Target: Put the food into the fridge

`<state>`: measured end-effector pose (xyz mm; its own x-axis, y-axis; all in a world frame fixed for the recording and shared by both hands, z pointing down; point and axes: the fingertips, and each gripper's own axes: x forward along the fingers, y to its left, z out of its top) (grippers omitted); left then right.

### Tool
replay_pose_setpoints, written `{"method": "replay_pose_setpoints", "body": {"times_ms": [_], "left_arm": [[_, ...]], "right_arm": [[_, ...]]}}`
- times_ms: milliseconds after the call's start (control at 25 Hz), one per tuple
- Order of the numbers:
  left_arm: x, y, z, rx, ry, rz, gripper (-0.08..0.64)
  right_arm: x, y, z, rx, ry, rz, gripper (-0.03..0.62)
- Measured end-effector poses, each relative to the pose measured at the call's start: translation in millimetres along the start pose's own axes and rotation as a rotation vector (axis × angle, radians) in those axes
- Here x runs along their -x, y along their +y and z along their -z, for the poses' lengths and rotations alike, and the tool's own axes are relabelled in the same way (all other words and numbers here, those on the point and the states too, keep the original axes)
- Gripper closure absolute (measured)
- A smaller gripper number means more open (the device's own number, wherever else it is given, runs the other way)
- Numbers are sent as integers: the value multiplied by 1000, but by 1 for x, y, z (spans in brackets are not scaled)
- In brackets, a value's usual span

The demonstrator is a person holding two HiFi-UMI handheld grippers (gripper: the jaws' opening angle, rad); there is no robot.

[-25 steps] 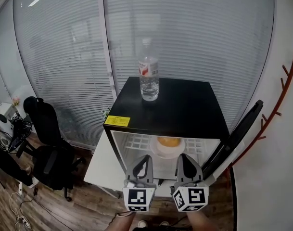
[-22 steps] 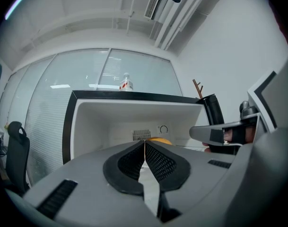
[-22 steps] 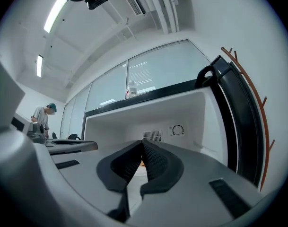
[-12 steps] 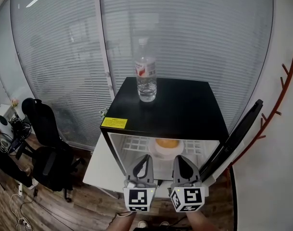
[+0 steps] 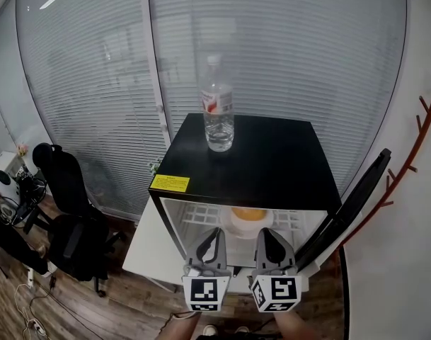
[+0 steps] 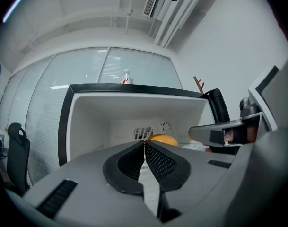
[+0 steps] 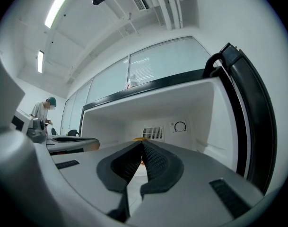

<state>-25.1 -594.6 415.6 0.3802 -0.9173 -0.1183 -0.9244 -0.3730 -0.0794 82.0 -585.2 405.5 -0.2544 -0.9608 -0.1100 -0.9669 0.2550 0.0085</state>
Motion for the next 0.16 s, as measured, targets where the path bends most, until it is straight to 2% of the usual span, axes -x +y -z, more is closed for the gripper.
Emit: {"method": "replay_pose_setpoints", "body": {"times_ms": [160], "left_arm": [[-2,3,5,-5,16,-4,531]], "right_arm": [[-5,-1,2,-1,-7,-3,566]]}}
